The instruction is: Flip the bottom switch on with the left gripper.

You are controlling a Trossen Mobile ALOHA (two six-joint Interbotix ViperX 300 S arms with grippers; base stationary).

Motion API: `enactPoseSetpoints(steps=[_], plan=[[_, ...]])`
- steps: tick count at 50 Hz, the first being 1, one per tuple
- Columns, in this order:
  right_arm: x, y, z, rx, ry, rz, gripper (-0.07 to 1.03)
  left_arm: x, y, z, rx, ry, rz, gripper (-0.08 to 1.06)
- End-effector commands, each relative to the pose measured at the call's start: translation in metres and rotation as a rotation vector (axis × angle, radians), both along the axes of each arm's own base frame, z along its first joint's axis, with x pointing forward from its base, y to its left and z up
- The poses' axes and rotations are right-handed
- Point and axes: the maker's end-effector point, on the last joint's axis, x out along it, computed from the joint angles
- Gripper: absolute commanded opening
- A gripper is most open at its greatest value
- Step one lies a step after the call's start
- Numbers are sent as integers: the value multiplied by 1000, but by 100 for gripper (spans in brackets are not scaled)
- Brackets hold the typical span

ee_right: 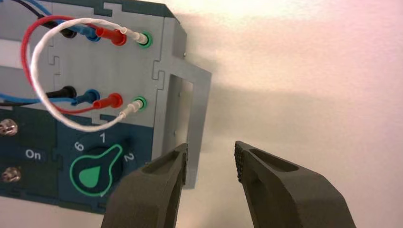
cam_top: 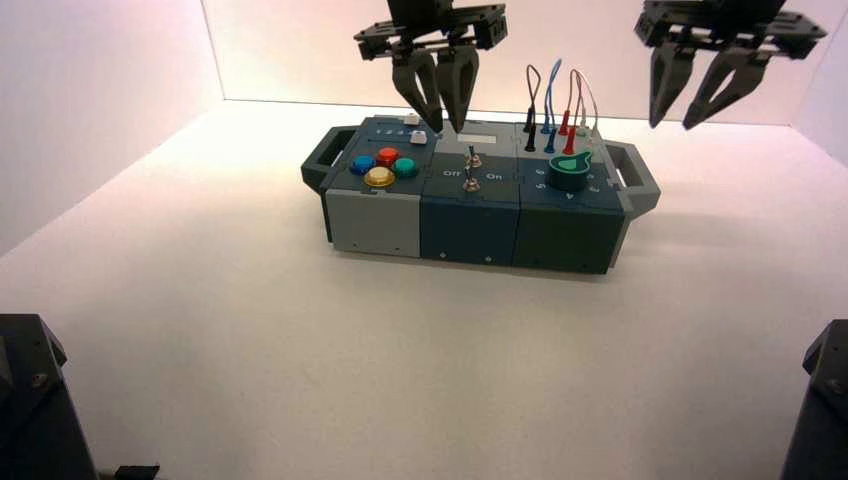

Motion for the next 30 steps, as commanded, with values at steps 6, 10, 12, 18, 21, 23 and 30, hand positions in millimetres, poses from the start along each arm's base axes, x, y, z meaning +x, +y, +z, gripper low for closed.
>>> enactPoseSetpoints(steps=[6, 10, 12, 18, 21, 23, 30], plan=[[13, 3, -7, 3, -27, 4, 53, 12, -11, 19, -39, -50, -4, 35], [13, 3, -12, 2, -20, 3, 53, 13, -12, 20, -41, -52, -4, 35], [14, 3, -15, -1, -14, 5, 53, 14, -13, 20, -42, -54, -5, 35], [16, 3, -22, -2, -5, 5, 53, 16, -14, 17, -40, -51, -4, 35], [16, 3, -24, -2, 0, 5, 53, 15, -16, 17, -39, -48, -9, 35], [16, 3, -26, -2, 3, 5, 53, 14, -17, 16, -39, -44, -10, 35], [16, 3, -34, -3, 11, 2, 53, 9, -21, 16, -30, -34, -31, 35]])
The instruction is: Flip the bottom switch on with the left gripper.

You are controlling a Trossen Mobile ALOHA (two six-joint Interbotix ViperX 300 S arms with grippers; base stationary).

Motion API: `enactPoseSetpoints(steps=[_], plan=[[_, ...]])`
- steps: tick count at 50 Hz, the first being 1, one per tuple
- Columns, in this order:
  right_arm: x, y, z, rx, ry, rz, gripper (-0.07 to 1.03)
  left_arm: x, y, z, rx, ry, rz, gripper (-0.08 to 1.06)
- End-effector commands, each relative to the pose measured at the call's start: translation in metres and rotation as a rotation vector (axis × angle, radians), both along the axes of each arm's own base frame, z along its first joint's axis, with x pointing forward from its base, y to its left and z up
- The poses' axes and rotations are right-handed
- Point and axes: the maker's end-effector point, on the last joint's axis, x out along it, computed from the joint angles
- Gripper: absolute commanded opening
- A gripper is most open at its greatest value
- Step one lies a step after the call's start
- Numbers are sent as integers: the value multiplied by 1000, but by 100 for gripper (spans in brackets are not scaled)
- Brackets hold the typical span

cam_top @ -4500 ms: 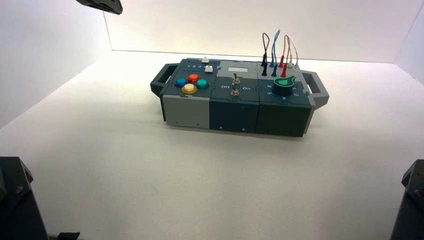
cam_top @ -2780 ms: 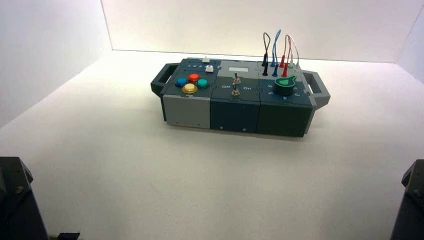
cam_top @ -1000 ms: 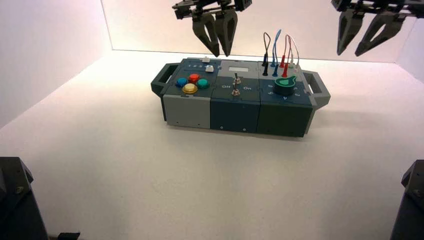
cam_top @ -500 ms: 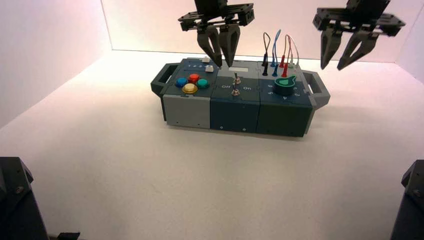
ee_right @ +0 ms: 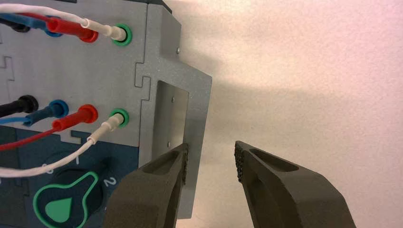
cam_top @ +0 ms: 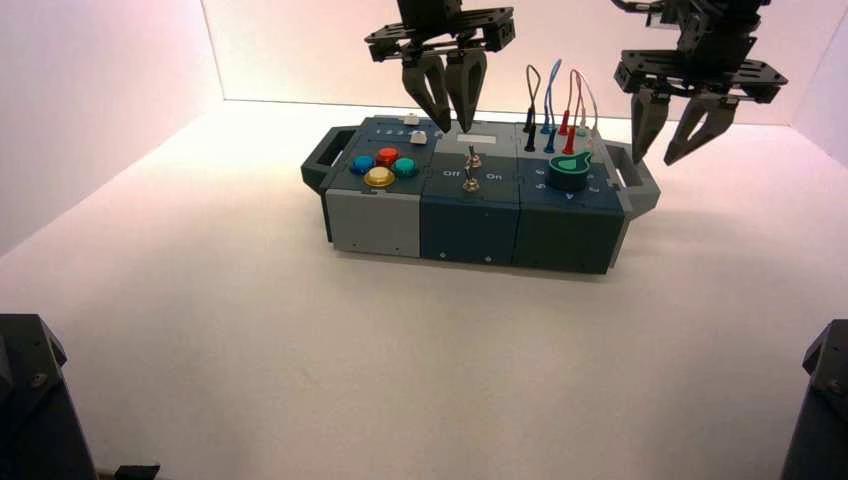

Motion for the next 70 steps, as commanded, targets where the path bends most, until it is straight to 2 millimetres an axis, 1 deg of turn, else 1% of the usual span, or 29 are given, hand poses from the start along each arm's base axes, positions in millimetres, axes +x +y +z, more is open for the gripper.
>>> enactPoseSetpoints(steps=[1, 13, 19, 34, 43, 53, 61, 70], plan=[[9, 3, 4, 2, -29, 5, 53, 0, -12, 16, -26, -31, -22, 35], [10, 3, -4, 2, -17, 2, 53, -6, -16, 14, -29, -17, -15, 35], [9, 3, -8, 2, -12, -4, 53, -9, -15, 7, -24, 9, 26, 35], [9, 3, -10, 4, -16, -8, 53, -6, -15, 0, -37, 4, 107, 34], [8, 3, -10, 4, -16, -11, 53, -6, -15, -2, -35, 9, 123, 30], [8, 2, -11, 4, -13, -11, 53, -4, -15, -5, -41, 0, 132, 30], [7, 2, -12, 4, -13, -11, 53, -4, -16, -9, -39, 6, 135, 26], [7, 2, -12, 4, -12, -13, 53, -4, -18, -11, -43, 17, 143, 26]])
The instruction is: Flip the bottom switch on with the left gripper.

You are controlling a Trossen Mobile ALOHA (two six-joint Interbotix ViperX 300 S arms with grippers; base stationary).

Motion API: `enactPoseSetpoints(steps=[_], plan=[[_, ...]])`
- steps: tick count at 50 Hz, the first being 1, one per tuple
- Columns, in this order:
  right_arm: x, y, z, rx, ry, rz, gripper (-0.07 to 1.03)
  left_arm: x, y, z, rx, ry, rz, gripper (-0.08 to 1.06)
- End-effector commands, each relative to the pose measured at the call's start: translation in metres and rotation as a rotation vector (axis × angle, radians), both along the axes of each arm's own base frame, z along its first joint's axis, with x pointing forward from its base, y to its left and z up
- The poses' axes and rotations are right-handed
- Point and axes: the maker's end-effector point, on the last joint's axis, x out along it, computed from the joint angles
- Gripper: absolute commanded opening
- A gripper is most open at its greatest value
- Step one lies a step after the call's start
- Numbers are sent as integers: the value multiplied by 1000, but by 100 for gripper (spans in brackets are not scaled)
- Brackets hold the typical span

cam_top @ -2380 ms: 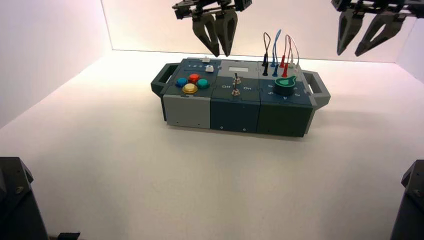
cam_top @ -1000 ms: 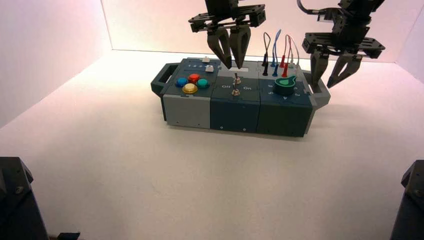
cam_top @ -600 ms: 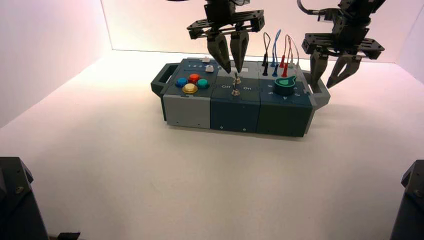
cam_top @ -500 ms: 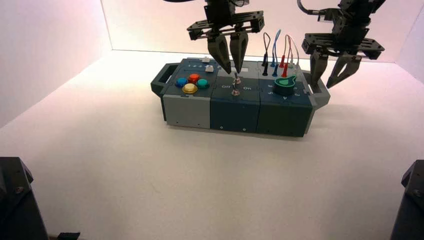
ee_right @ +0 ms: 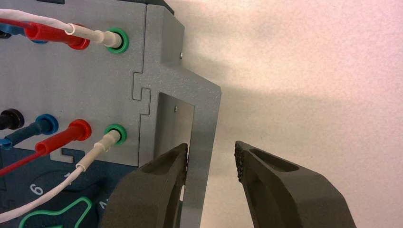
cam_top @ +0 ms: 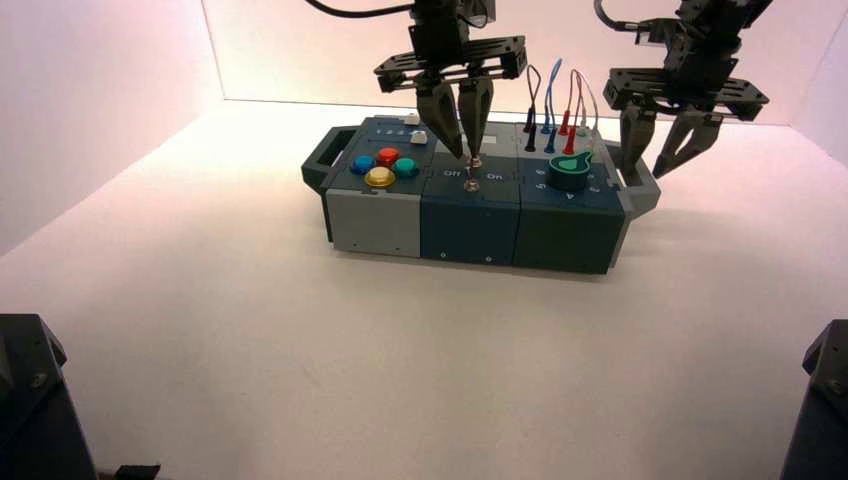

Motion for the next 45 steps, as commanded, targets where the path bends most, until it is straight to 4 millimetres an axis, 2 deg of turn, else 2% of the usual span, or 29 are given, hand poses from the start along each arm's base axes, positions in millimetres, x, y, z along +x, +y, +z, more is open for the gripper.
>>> enactPoseSetpoints(steps=[1, 18, 31, 45], plan=[[5, -2, 6, -1, -21, -5, 53, 5, -8, 16, -36, -28, 9, 25], [4, -2, 6, 0, -21, -7, 43, 10, -14, 28, -59, -43, 9, 17], [4, -1, 6, 1, -21, -8, 41, 5, -28, 33, -69, -51, -20, 16], [4, -1, 6, 2, -21, -8, 40, 2, -28, 30, -60, -37, -26, 16]])
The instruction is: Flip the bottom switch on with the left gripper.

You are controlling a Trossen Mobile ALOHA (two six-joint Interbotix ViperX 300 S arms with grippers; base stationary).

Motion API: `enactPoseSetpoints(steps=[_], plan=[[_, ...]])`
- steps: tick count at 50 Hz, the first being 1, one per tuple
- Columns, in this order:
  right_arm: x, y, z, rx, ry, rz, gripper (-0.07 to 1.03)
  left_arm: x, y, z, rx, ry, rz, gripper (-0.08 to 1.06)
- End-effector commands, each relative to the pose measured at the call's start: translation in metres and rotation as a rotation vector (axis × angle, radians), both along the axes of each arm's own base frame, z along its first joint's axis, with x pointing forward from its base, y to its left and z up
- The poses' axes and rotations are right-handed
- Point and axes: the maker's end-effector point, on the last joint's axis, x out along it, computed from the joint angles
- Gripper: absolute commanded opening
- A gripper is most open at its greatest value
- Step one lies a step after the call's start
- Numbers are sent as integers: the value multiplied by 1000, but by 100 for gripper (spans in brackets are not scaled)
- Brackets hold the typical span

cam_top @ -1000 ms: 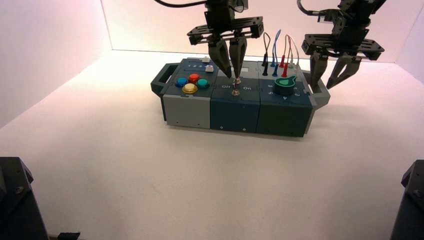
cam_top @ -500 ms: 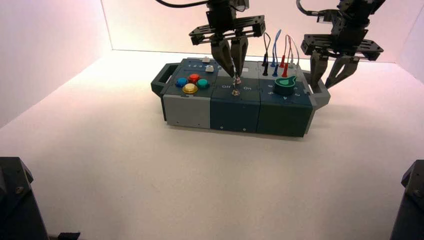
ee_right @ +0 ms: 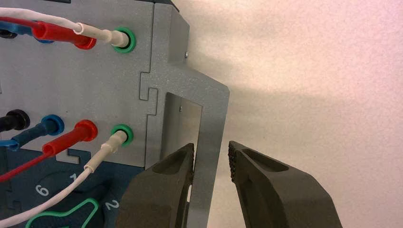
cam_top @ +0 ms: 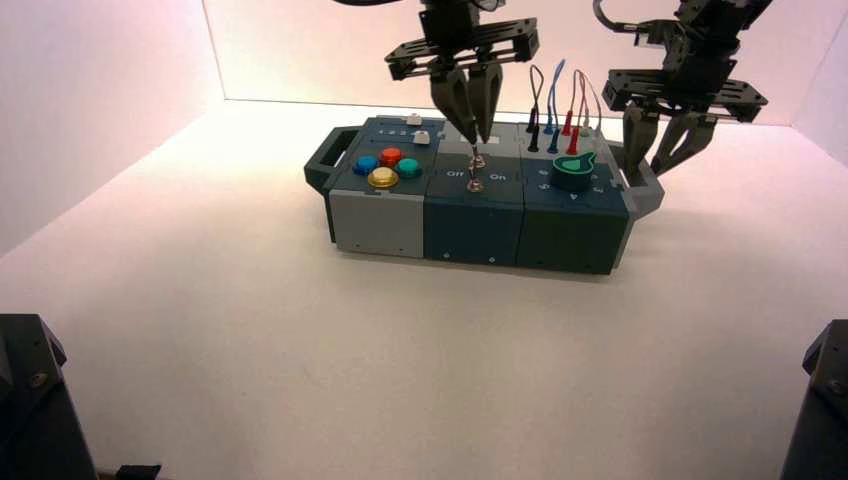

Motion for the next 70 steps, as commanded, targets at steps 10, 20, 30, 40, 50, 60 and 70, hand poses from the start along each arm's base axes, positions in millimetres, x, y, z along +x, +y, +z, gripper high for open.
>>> enactPoseSetpoints(steps=[10, 20, 30, 40, 50, 60, 70], plan=[[4, -2, 7, -1, -23, -4, 40, -5, -9, 11, -15, -20, -24, 17], [4, -2, 6, -1, -22, -4, 40, -4, -9, 13, -15, -28, -32, 27], [4, -2, 6, -1, -20, -4, 40, -4, -8, 14, -10, -33, -39, 29], [3, -2, 6, -1, -22, -4, 40, -2, -9, 18, -15, -44, -45, 29], [3, -2, 5, -1, -18, -4, 40, -1, -7, 19, -9, -50, -46, 29], [2, -2, 5, -1, -17, -4, 40, 0, -9, 40, -37, -82, -51, 29], [3, -2, 5, -1, -18, -4, 40, 5, -3, 53, -45, -108, -42, 29]])
